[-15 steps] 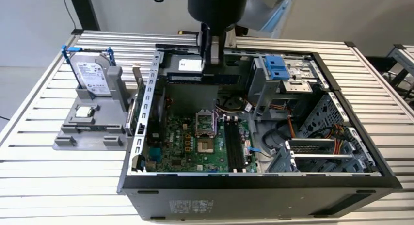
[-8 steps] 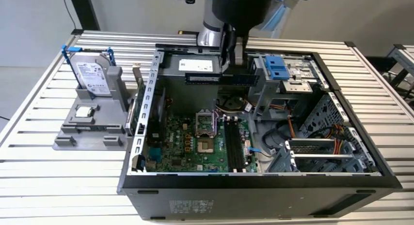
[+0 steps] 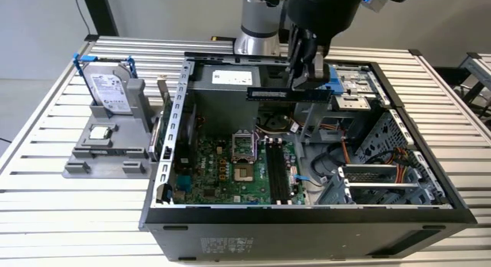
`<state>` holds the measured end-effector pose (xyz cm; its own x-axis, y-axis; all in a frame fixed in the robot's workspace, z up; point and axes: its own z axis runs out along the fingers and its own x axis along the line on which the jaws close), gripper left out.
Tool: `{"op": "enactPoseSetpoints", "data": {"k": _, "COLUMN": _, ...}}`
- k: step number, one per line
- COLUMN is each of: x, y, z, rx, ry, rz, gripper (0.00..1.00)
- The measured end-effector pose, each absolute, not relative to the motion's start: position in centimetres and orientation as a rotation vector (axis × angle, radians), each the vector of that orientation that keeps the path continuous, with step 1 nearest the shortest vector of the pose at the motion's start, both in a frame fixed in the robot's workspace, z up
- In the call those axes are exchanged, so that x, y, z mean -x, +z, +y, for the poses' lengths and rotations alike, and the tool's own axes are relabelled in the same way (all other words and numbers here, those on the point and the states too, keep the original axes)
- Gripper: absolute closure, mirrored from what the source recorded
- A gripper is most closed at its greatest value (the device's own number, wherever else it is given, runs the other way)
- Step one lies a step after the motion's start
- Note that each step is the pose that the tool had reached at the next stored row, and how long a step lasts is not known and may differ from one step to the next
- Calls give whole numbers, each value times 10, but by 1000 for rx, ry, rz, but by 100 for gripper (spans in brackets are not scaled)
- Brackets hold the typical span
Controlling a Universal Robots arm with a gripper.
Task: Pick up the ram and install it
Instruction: 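Pick up the ram and move it above insertion slot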
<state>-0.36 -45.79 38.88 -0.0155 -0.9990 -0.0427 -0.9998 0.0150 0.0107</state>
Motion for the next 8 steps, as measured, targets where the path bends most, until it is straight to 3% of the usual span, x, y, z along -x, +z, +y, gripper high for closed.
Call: {"op": "enactPoseSetpoints", "data": {"k": 8, "x": -6, "y": 389, "z": -458, "rx": 2188, "ry": 59, "rz": 2222, "gripper": 100}}
